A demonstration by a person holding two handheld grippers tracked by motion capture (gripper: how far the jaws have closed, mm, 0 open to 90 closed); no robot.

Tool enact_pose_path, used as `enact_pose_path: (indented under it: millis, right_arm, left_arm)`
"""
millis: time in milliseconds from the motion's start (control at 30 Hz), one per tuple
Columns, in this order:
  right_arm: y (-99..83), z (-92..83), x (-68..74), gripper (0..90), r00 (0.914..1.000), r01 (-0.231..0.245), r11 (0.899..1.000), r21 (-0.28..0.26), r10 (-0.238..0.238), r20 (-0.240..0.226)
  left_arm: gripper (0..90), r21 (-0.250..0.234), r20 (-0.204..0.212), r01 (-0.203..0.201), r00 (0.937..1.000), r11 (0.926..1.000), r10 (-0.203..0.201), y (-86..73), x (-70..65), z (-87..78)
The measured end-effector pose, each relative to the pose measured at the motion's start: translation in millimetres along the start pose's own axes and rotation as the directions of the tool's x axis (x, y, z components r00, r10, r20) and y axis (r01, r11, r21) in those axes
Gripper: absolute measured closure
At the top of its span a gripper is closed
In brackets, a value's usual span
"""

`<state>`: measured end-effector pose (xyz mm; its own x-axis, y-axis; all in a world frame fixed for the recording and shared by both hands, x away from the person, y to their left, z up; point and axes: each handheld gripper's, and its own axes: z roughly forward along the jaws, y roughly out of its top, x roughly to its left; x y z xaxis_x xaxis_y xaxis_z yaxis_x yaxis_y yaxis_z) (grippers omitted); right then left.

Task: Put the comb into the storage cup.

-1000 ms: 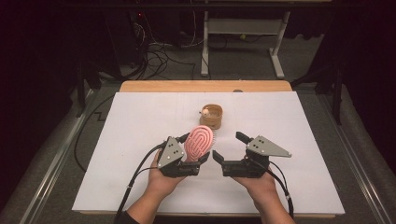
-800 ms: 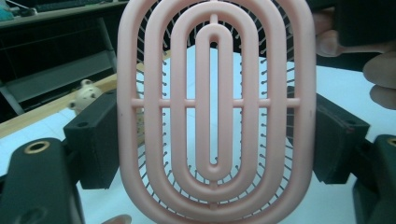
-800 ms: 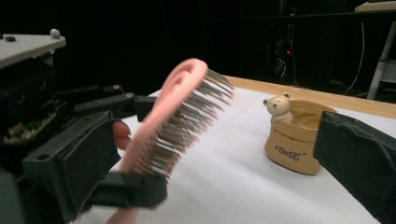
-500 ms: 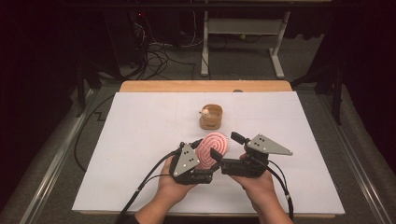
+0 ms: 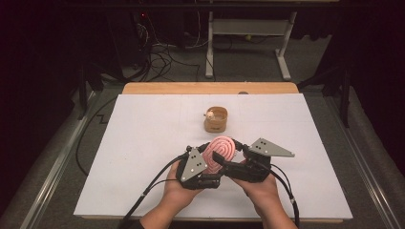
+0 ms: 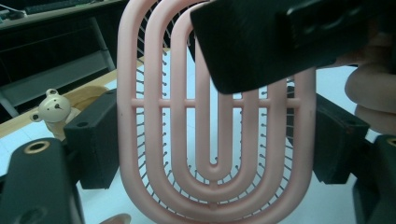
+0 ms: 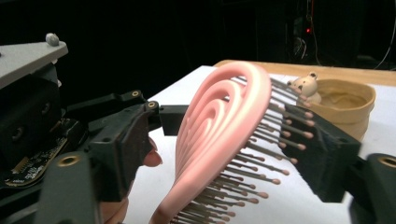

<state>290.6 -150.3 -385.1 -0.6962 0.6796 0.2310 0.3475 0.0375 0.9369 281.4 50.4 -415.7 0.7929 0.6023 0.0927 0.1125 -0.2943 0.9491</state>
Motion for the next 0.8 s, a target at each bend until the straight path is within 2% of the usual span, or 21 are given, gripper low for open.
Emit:
enact_pose_path:
  millis: [233,800]
  right_arm:
    - [-2.1,2.3,1.3,36.3,0.9998,-0.011,1.000,0.027,0.011,-0.015]
    - [-2.0,-0.9,0.0,49.8,0.9985,-0.052,0.998,0.021,0.052,-0.016]
  left_arm:
    - [18.2,-0.002,-0.007,-0.005,1.0000,1.0000,0.005,0.1,-1.0,0.3]
    - [18.2,-0.005,-0.024,-0.031,0.9992,0.9995,0.031,1.1,0.2,-1.9]
